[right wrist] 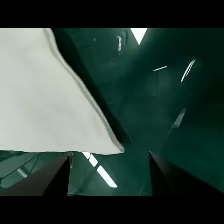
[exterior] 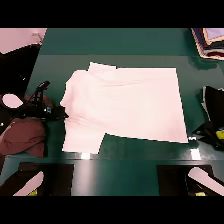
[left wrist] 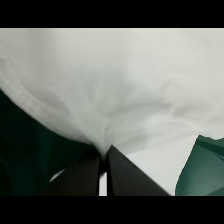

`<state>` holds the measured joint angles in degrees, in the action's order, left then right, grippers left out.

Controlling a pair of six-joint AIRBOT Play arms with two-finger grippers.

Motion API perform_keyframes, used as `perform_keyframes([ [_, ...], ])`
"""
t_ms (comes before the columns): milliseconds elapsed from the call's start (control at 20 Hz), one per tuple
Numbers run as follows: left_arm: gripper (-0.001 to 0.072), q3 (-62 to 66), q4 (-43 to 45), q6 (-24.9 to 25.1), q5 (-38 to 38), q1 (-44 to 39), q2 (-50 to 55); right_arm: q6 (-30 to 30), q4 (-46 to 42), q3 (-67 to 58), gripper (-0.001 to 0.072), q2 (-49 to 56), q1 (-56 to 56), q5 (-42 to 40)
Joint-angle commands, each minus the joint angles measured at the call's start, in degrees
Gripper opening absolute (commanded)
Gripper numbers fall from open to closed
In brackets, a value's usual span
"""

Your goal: Fold the shirts.

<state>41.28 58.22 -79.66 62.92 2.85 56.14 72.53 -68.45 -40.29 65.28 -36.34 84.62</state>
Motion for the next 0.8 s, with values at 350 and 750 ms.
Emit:
perform_keyframes([
  [350, 0.0029, 0.2, -0.2, 0.1, 0.1, 0.0, 0.0, -1.0, 2.9, 5.0, 0.0216, 6.1, 12.7, -4.9],
  [750, 0.0029, 15.6, 0.5, -3.1, 3.6, 0.0, -11.5, -1.2, 5.5, -9.1, 0.0013, -10.4, 18.6, -4.8],
])
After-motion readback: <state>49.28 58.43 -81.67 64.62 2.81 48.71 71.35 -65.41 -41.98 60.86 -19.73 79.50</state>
